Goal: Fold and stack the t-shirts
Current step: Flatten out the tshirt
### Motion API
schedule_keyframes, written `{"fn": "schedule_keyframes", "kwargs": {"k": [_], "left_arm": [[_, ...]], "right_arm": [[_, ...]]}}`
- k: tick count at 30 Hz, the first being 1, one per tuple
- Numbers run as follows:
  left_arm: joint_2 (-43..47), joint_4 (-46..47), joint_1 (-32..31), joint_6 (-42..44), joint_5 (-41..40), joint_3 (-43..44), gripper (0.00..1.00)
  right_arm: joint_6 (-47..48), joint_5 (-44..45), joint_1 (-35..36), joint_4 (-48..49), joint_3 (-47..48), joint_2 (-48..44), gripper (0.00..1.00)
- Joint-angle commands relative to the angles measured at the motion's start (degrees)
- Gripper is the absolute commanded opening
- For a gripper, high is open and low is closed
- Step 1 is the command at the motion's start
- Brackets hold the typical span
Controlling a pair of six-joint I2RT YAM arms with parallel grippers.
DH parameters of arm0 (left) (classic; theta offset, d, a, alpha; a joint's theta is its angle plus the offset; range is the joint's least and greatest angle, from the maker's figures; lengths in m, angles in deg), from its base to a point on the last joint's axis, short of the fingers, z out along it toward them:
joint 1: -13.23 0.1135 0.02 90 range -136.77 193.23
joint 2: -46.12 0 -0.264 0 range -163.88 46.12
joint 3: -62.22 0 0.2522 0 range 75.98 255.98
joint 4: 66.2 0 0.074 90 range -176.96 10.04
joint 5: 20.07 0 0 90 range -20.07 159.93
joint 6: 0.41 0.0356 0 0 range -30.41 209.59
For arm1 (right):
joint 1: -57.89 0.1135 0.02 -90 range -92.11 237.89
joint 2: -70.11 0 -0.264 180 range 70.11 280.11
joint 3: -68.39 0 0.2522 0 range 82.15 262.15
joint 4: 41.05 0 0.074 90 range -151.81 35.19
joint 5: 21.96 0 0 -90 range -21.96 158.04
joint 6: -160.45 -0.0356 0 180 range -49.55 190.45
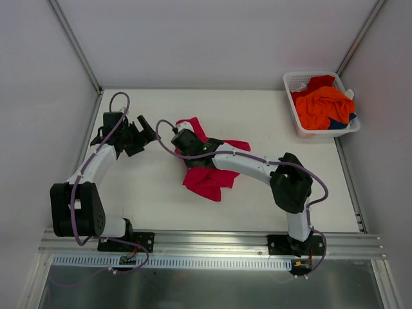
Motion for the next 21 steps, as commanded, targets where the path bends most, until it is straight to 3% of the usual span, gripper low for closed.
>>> {"fn": "schedule_keyframes", "kwargs": {"k": [1,3,6,10,11,12,14,21], "left_arm": [[-2.5,5.3,-0.2,-4.3,1.6,-0.8,0.96],[-3.2,6.4,-1.2,-6.0,1.5,-0.8,0.97],[-4.4,6.7,-1.7,-7.2,0.6,-1.3,0.98],[-4.1,6.8,-1.7,-7.3,-0.5,-2.7,0.98],[-4.1,6.9,-1.7,-7.2,-0.7,-2.8,0.98],[-4.0,6.8,-1.7,-7.1,-1.0,-2.9,0.98],[-4.0,6.9,-1.8,-6.8,-1.4,-3.0,0.98],[-5.6,6.8,-1.7,-6.5,-1.0,-2.0,0.98]], "right_arm": [[-1.1,-6.0,-1.3,4.1,-2.7,-6.0,0.00],[-1.7,-10.3,-1.8,5.3,-5.1,-5.8,0.01],[-2.3,-12.5,-1.8,6.0,-6.9,-4.2,0.23],[-2.9,-11.9,-2.1,5.6,-7.1,-3.3,0.29],[-2.8,-11.9,-2.4,5.7,-7.0,-3.3,0.28],[-2.7,-11.9,-2.6,5.7,-6.9,-3.1,0.11],[-2.7,-11.6,-3.0,5.8,-6.5,-2.7,0.01],[-1.8,-11.4,-3.2,5.5,-4.7,-2.1,0.01]]}}
